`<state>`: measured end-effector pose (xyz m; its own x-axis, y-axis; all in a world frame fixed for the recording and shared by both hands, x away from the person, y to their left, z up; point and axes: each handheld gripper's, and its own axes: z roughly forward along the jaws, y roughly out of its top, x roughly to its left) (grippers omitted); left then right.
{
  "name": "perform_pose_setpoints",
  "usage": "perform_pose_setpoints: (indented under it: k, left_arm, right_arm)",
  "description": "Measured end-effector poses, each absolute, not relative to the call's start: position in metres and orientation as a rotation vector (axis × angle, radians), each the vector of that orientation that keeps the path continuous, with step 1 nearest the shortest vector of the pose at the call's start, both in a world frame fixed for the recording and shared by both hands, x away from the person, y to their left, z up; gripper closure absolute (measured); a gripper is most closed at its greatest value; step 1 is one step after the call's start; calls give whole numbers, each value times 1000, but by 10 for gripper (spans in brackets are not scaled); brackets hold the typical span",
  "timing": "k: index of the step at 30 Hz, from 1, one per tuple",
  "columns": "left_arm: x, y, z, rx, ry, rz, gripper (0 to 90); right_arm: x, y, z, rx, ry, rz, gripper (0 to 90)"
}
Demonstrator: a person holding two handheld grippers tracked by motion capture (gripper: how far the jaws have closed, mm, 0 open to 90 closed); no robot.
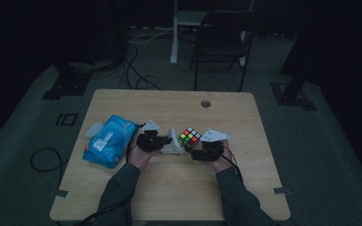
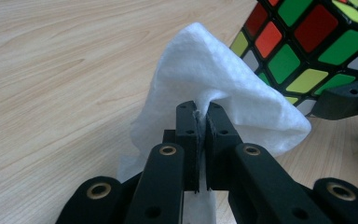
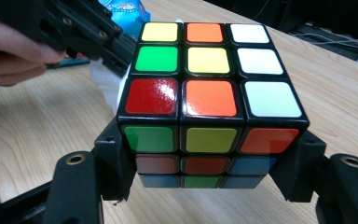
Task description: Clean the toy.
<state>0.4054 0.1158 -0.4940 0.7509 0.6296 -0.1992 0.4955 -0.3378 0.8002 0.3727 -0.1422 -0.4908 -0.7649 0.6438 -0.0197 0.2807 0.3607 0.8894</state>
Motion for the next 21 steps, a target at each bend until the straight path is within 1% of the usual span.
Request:
perform_pose_setpoints:
  k: [12, 21]
  left_arm:
    - [399, 106, -496, 2028, 822, 204, 871]
    - [397, 101, -498, 2041, 808, 202, 871]
  right_arm:
    - [376, -131, -485, 834, 2263, 1409, 341]
    - [379, -132, -484, 870, 2250, 1460, 341]
